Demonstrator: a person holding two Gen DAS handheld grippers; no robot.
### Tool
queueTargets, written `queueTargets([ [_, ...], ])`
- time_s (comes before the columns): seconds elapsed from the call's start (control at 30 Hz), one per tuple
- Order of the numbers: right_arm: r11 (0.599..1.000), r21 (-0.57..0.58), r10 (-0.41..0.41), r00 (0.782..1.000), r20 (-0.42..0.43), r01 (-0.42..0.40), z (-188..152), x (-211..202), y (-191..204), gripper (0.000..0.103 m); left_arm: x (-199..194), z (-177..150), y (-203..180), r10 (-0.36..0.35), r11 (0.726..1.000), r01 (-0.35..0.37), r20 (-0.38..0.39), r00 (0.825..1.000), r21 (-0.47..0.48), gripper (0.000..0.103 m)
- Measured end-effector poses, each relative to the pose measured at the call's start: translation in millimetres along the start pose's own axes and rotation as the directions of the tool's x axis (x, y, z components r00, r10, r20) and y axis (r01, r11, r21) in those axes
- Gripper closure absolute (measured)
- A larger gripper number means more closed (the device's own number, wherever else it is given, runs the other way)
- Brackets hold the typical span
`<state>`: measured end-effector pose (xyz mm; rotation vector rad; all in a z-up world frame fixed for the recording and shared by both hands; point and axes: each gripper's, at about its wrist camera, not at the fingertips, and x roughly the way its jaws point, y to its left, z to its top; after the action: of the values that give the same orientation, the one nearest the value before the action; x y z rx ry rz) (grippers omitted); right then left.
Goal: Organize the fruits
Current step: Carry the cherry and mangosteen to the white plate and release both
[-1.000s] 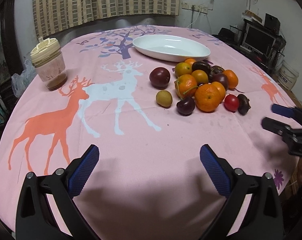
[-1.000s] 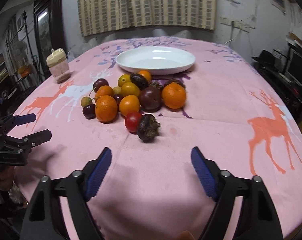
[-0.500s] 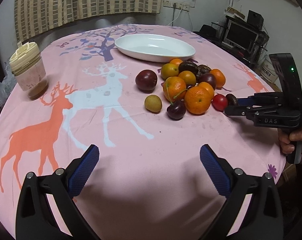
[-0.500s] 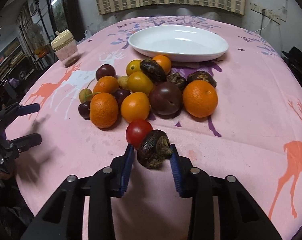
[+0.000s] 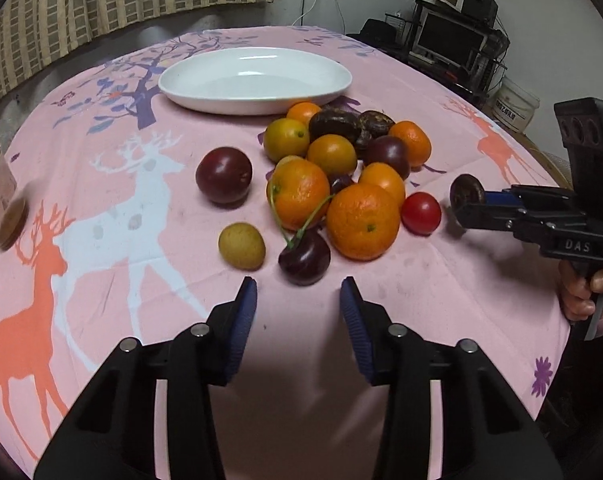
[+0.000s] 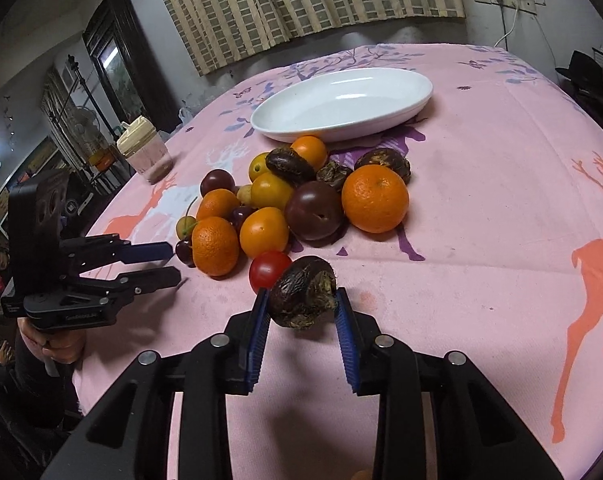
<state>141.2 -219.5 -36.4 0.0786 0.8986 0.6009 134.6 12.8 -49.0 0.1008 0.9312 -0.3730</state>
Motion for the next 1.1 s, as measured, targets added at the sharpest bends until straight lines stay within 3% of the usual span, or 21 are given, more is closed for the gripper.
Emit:
queueTargets([
  [0.33,1.000,0.002,0.020,1.000,0.017,-0.020,-1,-3,-1,0.070,19,15,-5,0.012,1.000,-0.012,-0.032,0.999,0.010,0.074],
  [0.63,0.999,0.001,0.053,0.998,0.036,-0.053,12,-9,0,0.070,-5,16,1,-0.005,1.000,0.004,0.025,1.000,0.008,0.075],
  [0.77,0.999,-0.041,0.006,0.995,0.101,-0.001,53,-9,7,0.070,-21,53,17,-0.041,0.999,0.044,0.095,0.995,-0.031,0.075],
  [0.87,0.998,-0.043,-0.036,0.989,0.143,0.043,100,6,6,0.070,-10,96,27,-0.028,0.998,0.036,0.138,0.990,-0.058,0.075],
  [0.97,0.991,-0.028,-0.123,0.980,0.157,0.129,143,36,-5,0.070,21,141,41,-0.018,0.994,0.031,0.127,0.992,-0.107,0.075],
  [1.1,0.981,0.022,-0.193,0.978,0.077,0.192,177,88,-27,0.070,66,180,59,0.043,0.986,-0.030,0.082,0.996,-0.163,0.075],
])
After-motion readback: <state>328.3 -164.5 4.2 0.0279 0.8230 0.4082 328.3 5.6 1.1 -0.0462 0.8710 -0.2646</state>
